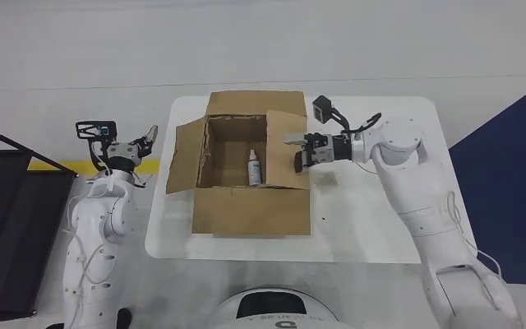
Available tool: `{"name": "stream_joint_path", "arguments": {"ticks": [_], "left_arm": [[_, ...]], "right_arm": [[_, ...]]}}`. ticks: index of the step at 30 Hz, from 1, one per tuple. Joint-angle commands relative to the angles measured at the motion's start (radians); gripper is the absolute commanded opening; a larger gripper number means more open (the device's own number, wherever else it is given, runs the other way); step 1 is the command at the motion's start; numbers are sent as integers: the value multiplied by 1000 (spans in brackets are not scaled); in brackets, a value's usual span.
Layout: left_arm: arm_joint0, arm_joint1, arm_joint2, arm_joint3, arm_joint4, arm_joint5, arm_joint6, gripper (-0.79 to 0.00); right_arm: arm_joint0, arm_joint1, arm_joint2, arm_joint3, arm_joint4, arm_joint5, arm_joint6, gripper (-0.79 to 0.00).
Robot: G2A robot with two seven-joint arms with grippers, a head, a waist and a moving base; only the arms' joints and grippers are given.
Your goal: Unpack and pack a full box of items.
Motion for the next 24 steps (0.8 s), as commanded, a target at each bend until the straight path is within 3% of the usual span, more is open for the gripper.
{"name": "stream_joint_path", "arguments": {"ticks": [1,5,12,19,24], "left_arm": [[-1,3,-21,49,17,-3,10,0],[-5,8,-43,145,17,-36,26,0],[-12,12,-12,311,-7,-154,94,0],[-24,11,47,359,-31,-264,134,0],[-50,13,45,393,-74,-272,123,0]], "right_arm": [[16,-2,-21,18,3,-1,-2,0],[35,-4,-40,38,13,-2,-5,0],[48,1,-47,41,15,3,-16,0],[59,1,-82,46,5,19,-35,0],[70,3,-99,56,-8,50,-44,0]]}}
